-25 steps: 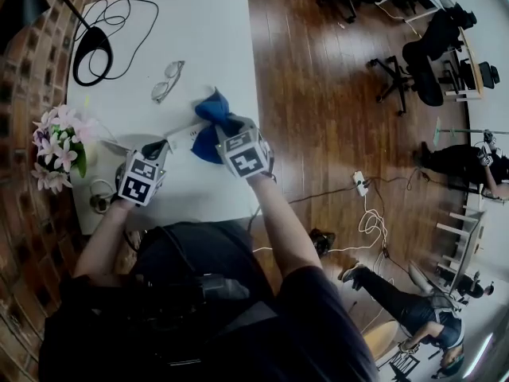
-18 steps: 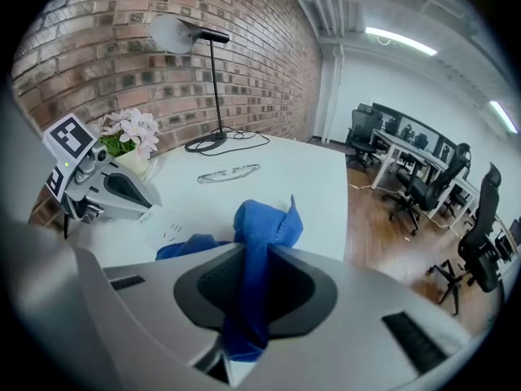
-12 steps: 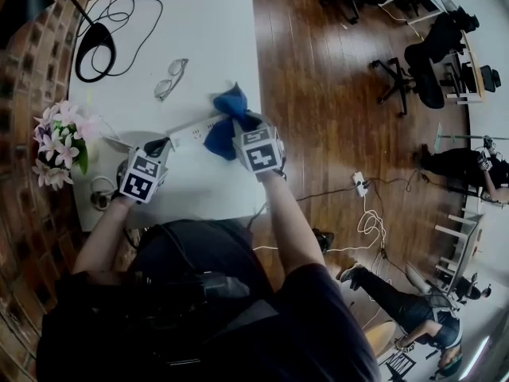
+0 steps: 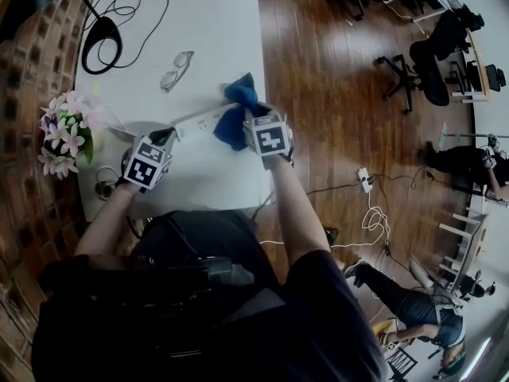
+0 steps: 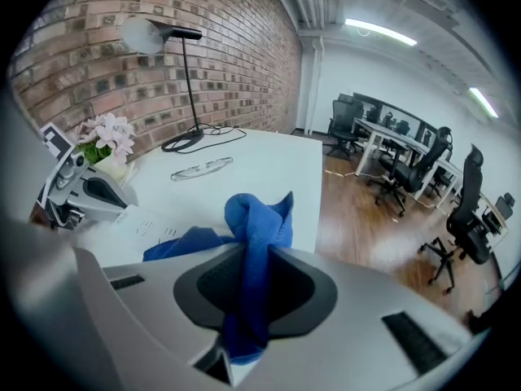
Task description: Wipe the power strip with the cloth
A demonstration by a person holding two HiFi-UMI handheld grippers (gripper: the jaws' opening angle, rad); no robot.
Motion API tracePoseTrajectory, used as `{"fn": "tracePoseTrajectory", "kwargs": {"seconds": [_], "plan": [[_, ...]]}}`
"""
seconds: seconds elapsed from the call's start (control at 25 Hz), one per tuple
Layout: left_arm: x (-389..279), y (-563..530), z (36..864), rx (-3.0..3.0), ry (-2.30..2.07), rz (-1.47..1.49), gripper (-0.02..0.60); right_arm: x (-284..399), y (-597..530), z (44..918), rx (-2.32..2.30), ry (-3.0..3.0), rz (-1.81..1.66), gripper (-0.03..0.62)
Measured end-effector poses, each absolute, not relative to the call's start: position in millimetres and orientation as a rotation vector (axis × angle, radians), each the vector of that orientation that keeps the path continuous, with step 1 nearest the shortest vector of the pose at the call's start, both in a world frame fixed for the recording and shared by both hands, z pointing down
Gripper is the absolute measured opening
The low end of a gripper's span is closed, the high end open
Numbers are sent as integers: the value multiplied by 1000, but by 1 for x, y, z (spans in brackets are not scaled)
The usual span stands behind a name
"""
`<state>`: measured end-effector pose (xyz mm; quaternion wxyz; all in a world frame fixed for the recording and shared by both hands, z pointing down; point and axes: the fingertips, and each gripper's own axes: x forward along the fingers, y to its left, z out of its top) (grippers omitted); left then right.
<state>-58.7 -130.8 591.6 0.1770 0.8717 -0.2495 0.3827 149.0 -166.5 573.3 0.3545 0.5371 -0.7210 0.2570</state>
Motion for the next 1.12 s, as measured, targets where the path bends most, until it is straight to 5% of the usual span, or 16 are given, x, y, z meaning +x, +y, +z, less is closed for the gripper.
{"fn": "tracePoseTrajectory", "kwargs": {"seconds": [1.12], "plan": [[-60, -133, 597, 2435, -739, 1133, -2, 136, -168, 578, 1244, -1692, 321, 52]]}}
